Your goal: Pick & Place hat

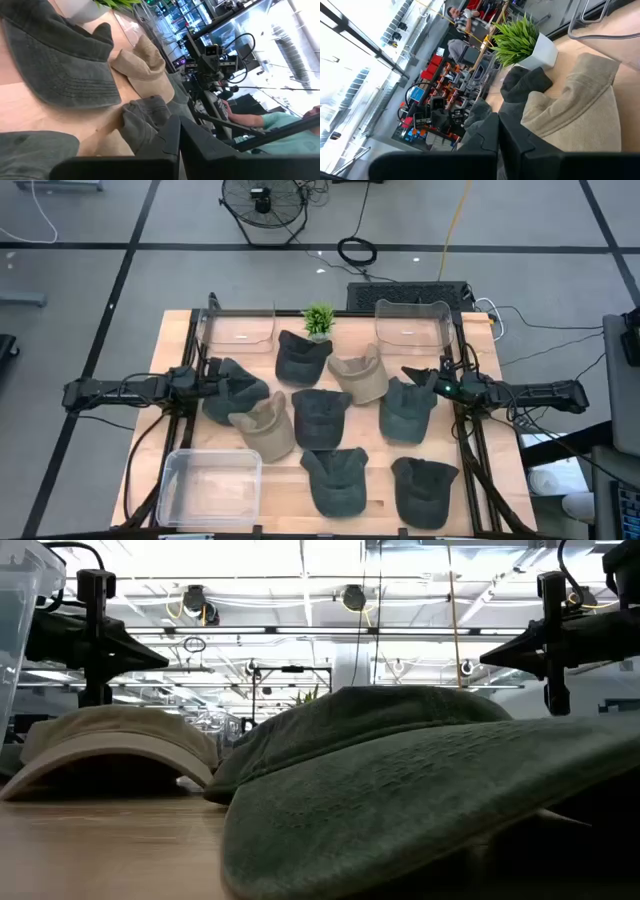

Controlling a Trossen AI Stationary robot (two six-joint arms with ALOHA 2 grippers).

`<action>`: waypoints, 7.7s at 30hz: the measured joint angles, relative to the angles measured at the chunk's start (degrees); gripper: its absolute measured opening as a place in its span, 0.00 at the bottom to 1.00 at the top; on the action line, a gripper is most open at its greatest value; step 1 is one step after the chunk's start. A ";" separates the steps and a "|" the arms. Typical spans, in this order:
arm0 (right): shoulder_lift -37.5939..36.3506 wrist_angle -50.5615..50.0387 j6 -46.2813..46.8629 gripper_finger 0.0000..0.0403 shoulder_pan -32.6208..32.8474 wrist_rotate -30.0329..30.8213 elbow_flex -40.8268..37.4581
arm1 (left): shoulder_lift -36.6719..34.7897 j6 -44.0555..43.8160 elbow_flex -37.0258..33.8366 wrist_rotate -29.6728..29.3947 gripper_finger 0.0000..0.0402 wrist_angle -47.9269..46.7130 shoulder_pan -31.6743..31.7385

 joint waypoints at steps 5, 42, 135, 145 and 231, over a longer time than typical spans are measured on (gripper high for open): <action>0.00 -0.02 -0.11 0.00 0.00 0.00 0.00 | 0.00 1.09 0.03 0.83 0.02 0.29 0.00; 17.33 14.93 -35.08 0.00 0.02 5.50 26.65 | 26.13 39.54 49.27 2.23 0.04 -16.82 4.49; 43.54 -26.86 -33.60 0.00 -0.07 -12.17 51.10 | 58.05 86.07 38.29 8.42 0.03 -66.04 6.30; 43.54 -23.93 -31.45 0.00 -0.04 -12.21 51.06 | 58.05 79.55 52.01 12.06 0.02 -72.42 6.12; 70.05 -49.69 -75.55 0.00 -12.56 -27.98 79.54 | 75.19 70.16 102.01 4.52 0.21 -55.31 8.14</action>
